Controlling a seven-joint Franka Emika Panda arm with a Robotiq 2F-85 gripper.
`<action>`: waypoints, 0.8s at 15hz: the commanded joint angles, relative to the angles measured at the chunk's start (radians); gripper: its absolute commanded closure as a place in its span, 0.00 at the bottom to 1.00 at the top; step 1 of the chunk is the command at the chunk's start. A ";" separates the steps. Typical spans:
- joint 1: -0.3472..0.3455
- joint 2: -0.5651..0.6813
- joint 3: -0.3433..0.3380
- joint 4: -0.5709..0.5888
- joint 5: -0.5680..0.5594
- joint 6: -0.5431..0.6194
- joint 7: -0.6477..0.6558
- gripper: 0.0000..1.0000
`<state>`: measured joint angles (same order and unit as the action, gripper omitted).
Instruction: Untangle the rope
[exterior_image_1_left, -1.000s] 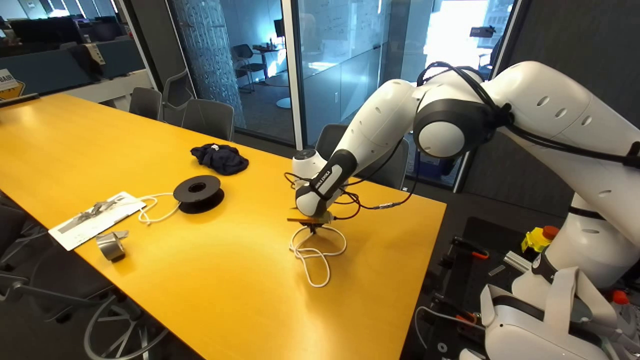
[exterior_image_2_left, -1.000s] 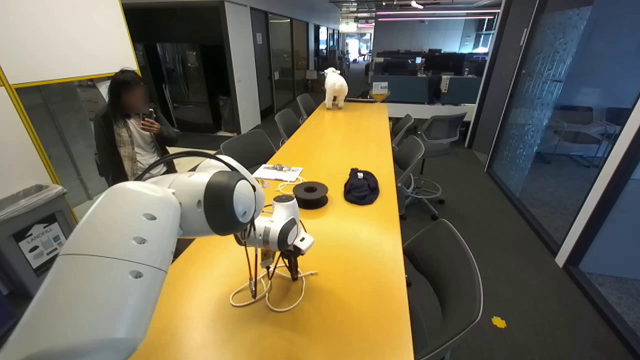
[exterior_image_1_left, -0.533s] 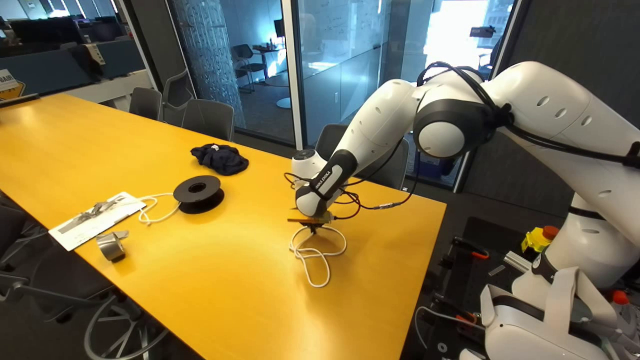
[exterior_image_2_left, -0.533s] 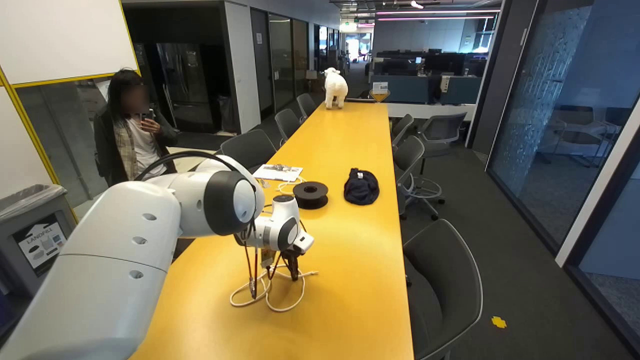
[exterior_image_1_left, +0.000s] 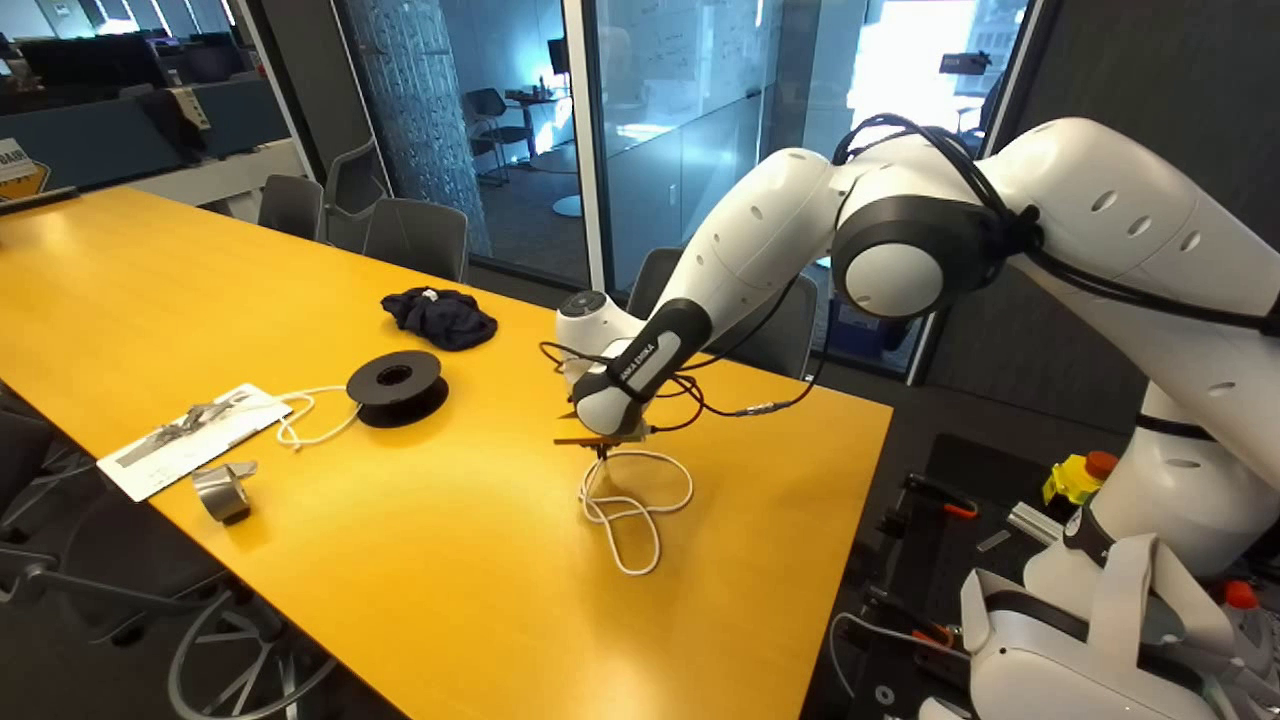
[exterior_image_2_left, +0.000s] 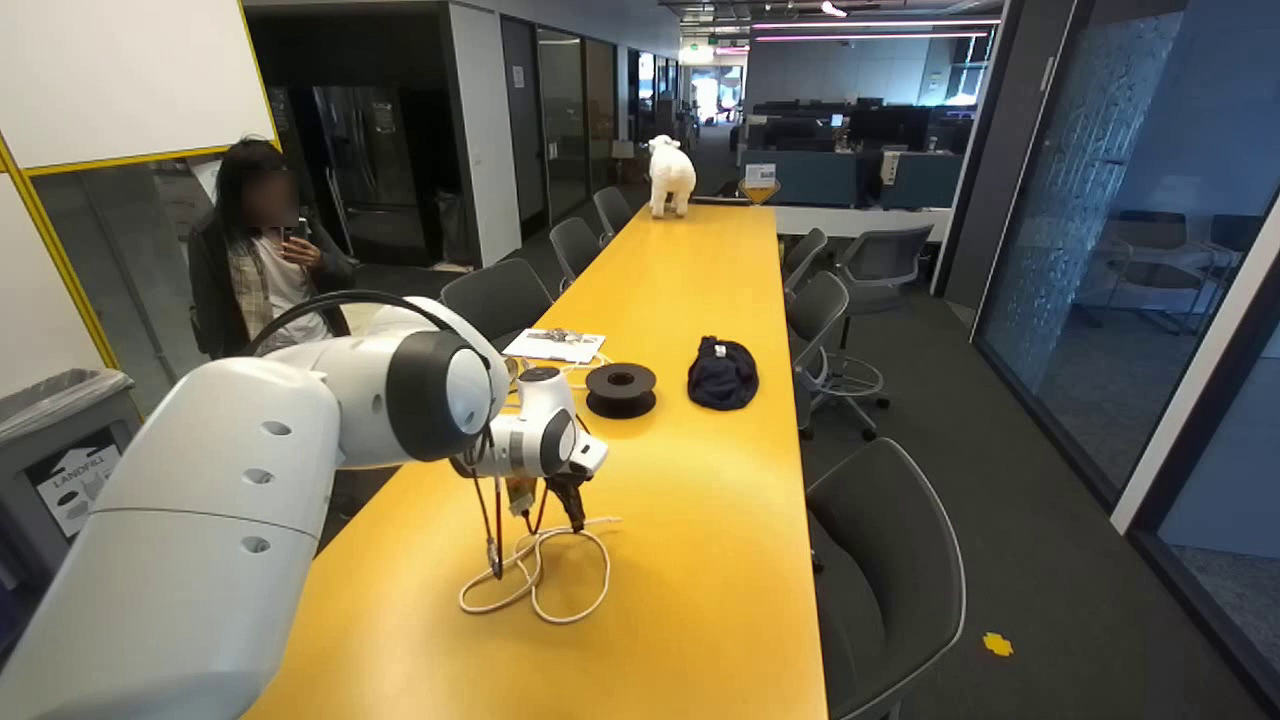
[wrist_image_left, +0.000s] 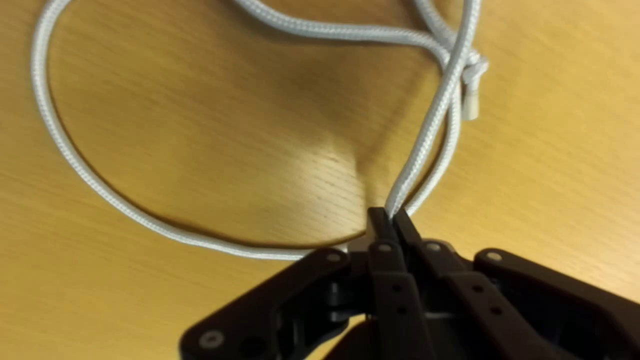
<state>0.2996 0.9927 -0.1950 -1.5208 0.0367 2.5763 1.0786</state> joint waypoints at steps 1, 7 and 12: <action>0.053 -0.004 0.001 0.042 -0.057 -0.033 0.007 0.99; 0.116 0.028 0.072 0.081 -0.131 -0.045 -0.078 0.99; 0.109 0.045 0.157 0.082 -0.122 -0.042 -0.234 0.99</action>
<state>0.4245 1.0202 -0.0734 -1.4735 -0.0827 2.5507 0.9354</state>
